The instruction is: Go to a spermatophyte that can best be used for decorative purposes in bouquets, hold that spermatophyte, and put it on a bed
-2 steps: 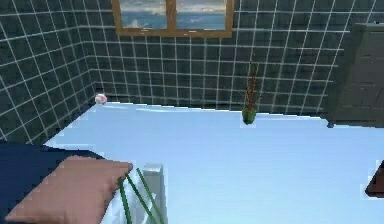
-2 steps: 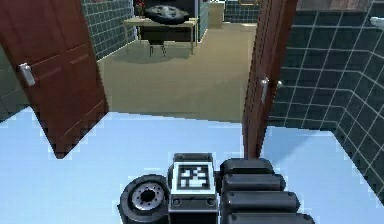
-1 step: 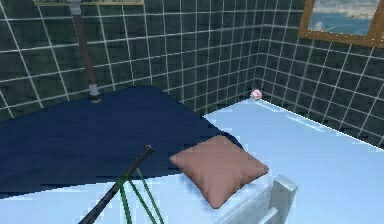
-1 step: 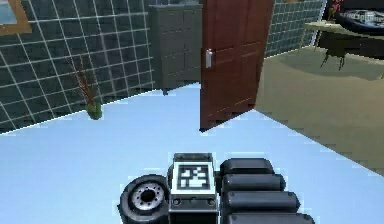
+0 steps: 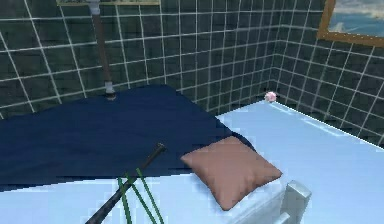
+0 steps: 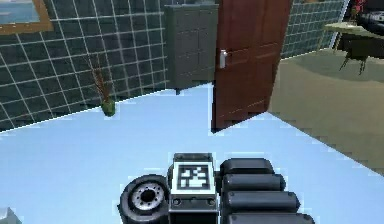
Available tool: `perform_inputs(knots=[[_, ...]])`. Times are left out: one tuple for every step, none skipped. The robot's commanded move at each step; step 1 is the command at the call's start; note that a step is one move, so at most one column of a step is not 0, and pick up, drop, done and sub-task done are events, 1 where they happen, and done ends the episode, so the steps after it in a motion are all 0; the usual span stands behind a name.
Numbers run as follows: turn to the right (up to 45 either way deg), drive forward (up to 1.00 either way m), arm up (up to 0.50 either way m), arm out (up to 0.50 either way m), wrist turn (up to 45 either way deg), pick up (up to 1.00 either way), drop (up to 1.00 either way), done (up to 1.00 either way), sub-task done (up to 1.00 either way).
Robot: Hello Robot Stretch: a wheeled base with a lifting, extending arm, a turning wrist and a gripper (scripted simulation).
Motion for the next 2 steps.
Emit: perform_inputs(knots=[[45.0, 0.0, 0.0, 0.0, 0.0, 0.0, 0.0, 0.0, 0.0], [45.0, 0.0, 0.0, 0.0, 0.0, 0.0, 0.0, 0.0, 0.0]])
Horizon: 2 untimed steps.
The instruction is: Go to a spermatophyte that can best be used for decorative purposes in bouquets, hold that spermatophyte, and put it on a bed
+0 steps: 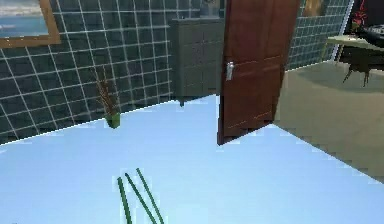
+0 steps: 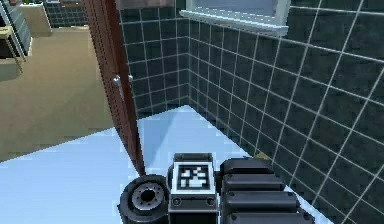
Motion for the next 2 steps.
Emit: perform_inputs(knots=[[30.0, 0.0, 0.0, 0.0, 0.0, 0.0, 0.0, 0.0, 0.0], [-45.0, 0.0, 0.0, 0.0, 0.0, 0.0, 0.0, 0.0, 0.0]])
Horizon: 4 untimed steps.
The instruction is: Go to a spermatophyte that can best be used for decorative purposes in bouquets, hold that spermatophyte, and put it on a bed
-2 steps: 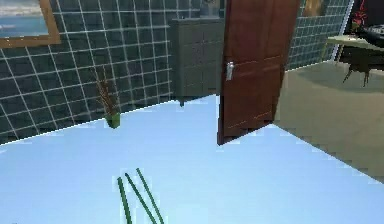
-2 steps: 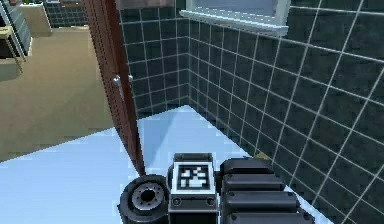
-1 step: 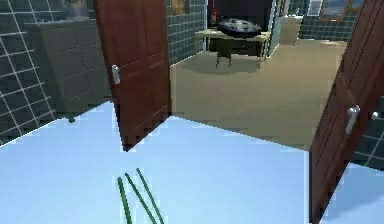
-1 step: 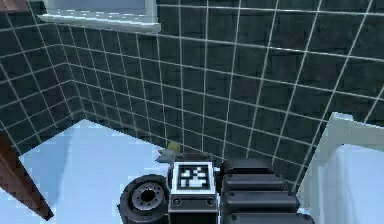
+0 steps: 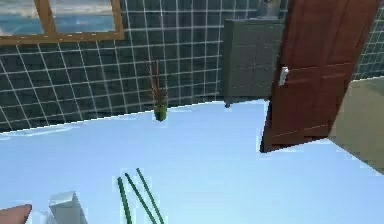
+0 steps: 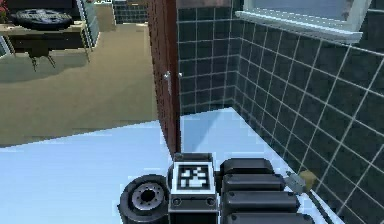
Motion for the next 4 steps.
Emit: perform_inputs(knots=[[-45.0, 0.0, 0.0, 0.0, 0.0, 0.0, 0.0, 0.0, 0.0], [-45.0, 0.0, 0.0, 0.0, 0.0, 0.0, 0.0, 0.0, 0.0], [-3.0, 0.0, 0.0, 0.0, 0.0, 0.0, 0.0, 0.0, 0.0], [45.0, 0.0, 0.0, 0.0, 0.0, 0.0, 0.0, 0.0, 0.0]])
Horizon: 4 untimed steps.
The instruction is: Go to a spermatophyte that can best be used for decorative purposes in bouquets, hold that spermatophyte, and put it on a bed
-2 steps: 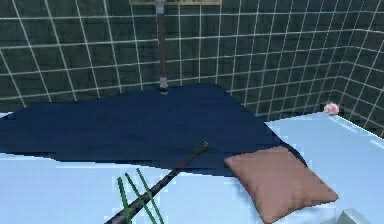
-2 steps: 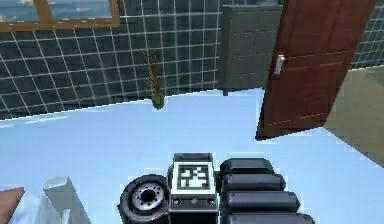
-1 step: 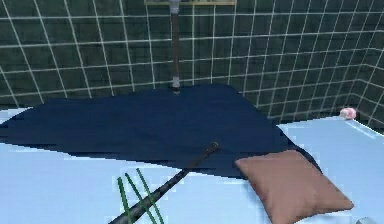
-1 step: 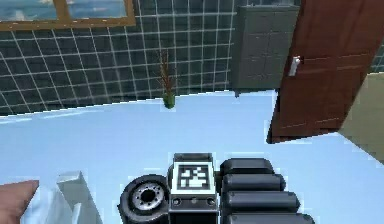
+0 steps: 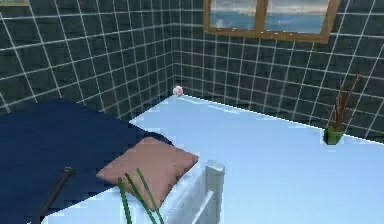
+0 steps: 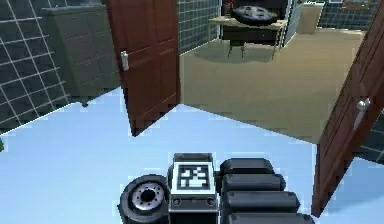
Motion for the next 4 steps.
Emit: perform_inputs(knots=[[45.0, 0.0, 0.0, 0.0, 0.0, 0.0, 0.0, 0.0, 0.0], [45.0, 0.0, 0.0, 0.0, 0.0, 0.0, 0.0, 0.0, 0.0], [9.0, 0.0, 0.0, 0.0, 0.0, 0.0, 0.0, 0.0, 0.0], [45.0, 0.0, 0.0, 0.0, 0.0, 0.0, 0.0, 0.0, 0.0]])
